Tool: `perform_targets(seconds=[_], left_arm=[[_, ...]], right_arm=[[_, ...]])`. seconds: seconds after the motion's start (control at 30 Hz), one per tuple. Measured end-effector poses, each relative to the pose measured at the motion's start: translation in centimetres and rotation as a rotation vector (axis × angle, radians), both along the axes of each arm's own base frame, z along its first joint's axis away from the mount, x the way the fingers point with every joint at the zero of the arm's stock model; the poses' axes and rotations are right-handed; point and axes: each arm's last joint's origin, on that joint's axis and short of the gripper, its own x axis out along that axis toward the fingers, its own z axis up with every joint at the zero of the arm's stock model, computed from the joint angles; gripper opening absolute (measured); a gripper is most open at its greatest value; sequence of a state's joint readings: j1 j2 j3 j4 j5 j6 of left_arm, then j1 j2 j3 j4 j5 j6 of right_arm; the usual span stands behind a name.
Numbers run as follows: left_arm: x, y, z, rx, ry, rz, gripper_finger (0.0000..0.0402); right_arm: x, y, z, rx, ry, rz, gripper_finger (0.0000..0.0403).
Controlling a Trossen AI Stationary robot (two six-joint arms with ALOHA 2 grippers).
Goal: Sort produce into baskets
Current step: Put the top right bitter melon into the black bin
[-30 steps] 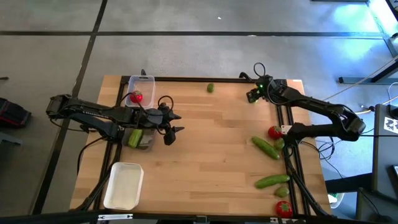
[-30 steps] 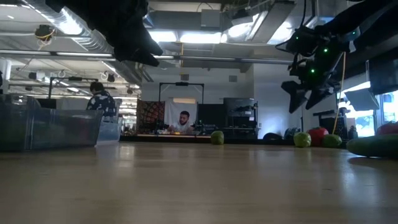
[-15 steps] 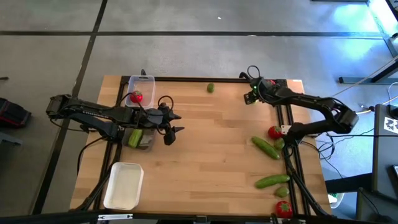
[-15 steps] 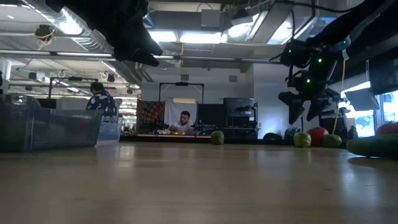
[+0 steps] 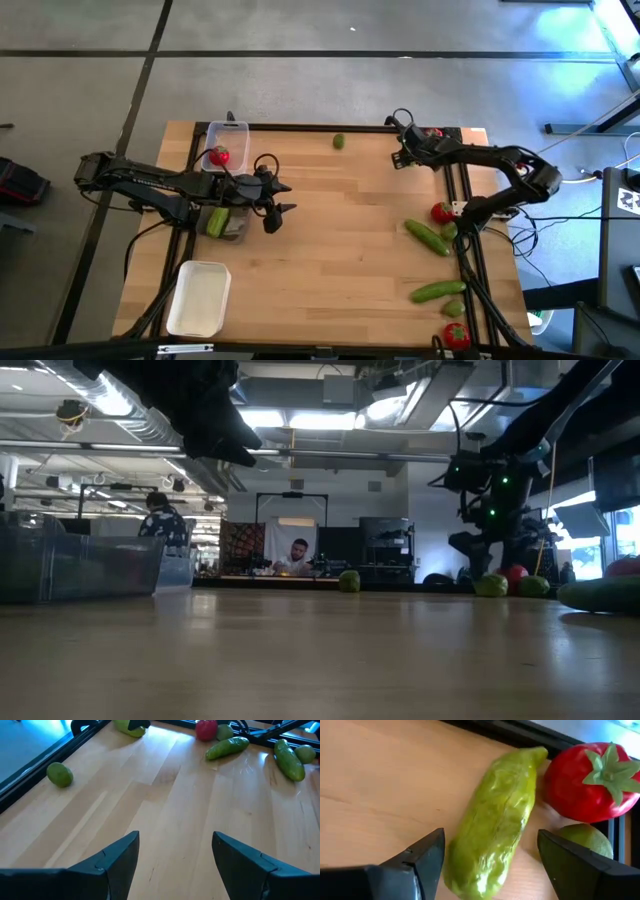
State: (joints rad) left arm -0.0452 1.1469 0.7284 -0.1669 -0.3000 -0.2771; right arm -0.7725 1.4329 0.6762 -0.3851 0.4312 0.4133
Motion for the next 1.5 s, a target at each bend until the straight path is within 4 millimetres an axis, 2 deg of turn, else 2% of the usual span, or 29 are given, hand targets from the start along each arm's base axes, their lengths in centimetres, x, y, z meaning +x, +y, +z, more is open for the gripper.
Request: perform_targets(seconds=[0.37,0.47,0.7,0.83,1.0,1.17,1.3,1.5], left_arm=[[0.0,0.0,0.0,0.0,0.0,0.0,0.0246],[0.0,0.0,0.0,0.0,0.0,0.0,0.0246],[0.0,0.0,0.0,0.0,0.0,0.0,0.0246],[0.0,0.0,0.0,0.0,0.0,0.0,0.0246],[0.0,0.0,0.0,0.001,0.0,0.0,0.0246],[0.0,0.0,0.0,0.0,-0.002,0.001,0.0246],[0.2,0.0,0.3,0.0,-0.036,-0.001,0.0246],[0.9,0.0,0.4,0.018,-0.079,-0.012,0.0246]], right_arm=[[0.4,-0.3,-1.3,0.12,-0.067,0.069,0.0283],[0.5,-0.3,-1.3,0.121,-0.063,0.076,0.0254],[0.7,-0.3,-1.3,0.114,-0.041,0.156,0.0142],[1.2,0.1,-1.1,0.132,-0.065,0.247,0.0123],[2.8,1.5,0.2,0.094,-0.145,0.422,0.0134],[5.0,3.8,1.8,0.077,-0.279,0.746,0.0136],[6.9,5.9,2.6,0.029,-0.353,0.933,0.0137],[9.0,8.6,3.7,-0.079,-0.437,1.112,0.0137]])
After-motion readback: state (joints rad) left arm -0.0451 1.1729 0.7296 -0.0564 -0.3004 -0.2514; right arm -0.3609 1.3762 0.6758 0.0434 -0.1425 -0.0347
